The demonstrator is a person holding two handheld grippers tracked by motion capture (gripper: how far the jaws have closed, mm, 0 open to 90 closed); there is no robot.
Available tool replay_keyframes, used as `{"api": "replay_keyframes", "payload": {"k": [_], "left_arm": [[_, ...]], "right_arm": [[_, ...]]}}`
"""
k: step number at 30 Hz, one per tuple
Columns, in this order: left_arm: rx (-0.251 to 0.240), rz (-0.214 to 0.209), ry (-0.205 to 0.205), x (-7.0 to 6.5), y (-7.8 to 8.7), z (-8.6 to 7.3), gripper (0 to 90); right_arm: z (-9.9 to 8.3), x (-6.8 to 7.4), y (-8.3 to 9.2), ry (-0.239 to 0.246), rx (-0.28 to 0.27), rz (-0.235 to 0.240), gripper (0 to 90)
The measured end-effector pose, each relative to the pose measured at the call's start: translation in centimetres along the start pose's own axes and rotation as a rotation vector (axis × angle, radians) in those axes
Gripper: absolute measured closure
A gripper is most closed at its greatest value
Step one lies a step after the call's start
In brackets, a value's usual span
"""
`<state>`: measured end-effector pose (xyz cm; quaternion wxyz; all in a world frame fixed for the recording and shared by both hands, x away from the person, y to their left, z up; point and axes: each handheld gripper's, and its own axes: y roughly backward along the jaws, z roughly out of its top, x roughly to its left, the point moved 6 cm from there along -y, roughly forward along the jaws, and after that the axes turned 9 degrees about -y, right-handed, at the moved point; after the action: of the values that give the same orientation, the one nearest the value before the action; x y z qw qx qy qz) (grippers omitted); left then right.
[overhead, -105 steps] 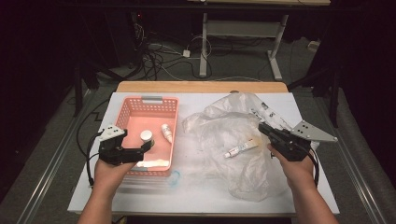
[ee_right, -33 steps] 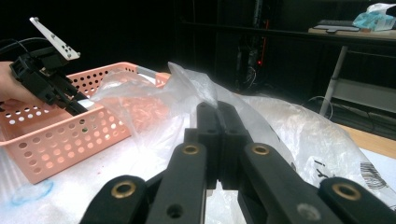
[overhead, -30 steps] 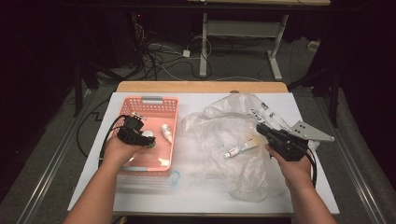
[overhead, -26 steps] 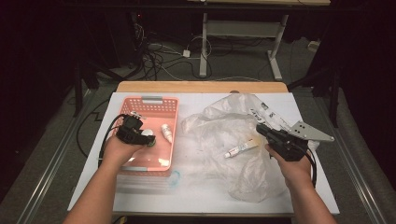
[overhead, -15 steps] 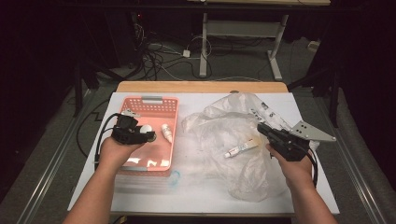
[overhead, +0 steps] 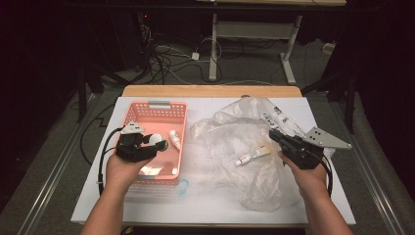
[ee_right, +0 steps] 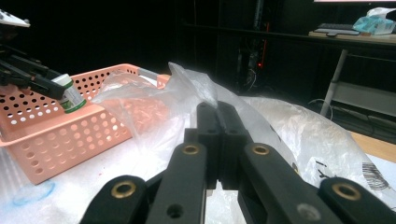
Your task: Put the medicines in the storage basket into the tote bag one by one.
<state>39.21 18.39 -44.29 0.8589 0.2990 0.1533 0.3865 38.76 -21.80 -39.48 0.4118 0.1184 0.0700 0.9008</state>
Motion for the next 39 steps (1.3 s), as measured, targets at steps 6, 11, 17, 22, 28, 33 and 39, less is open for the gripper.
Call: {"api": "replay_keyframes", "payload": {"k": [6, 11, 17, 22, 28, 33, 39], "left_arm": [[-0.032, -0.010, -0.016, -1.1, 0.3, -0.1, 48.9], [-0.060, -0.018, -0.023, -1.7, 0.5, -0.2, 48.9], [-0.094, -0.020, -0.043, -2.6, 0.7, -0.3, 48.9], [-0.117, -0.015, -0.051, -3.2, 1.0, 0.0, 49.0], [-0.148, -0.040, -0.050, -4.1, 1.2, 0.5, 49.0], [-0.162, -0.061, -0.058, -5.0, 1.0, 0.9, 49.0], [-0.175, -0.074, -0.071, -5.8, 0.9, 1.2, 49.0]], "right_arm": [[0.0, 0.1, 0.0, 0.001, 0.003, 0.003, 90.0], [0.0, 0.2, 0.0, 0.008, 0.002, 0.003, 90.0], [0.0, 0.2, 0.0, 0.008, 0.000, 0.004, 90.0], [0.0, 0.2, 0.1, 0.007, -0.001, 0.004, 90.0], [0.0, 0.2, 0.1, 0.002, -0.002, 0.005, 90.0], [0.0, 0.3, 0.0, 0.007, 0.001, 0.009, 90.0], [0.0, 0.4, 0.0, 0.010, 0.003, 0.011, 90.0]]}}
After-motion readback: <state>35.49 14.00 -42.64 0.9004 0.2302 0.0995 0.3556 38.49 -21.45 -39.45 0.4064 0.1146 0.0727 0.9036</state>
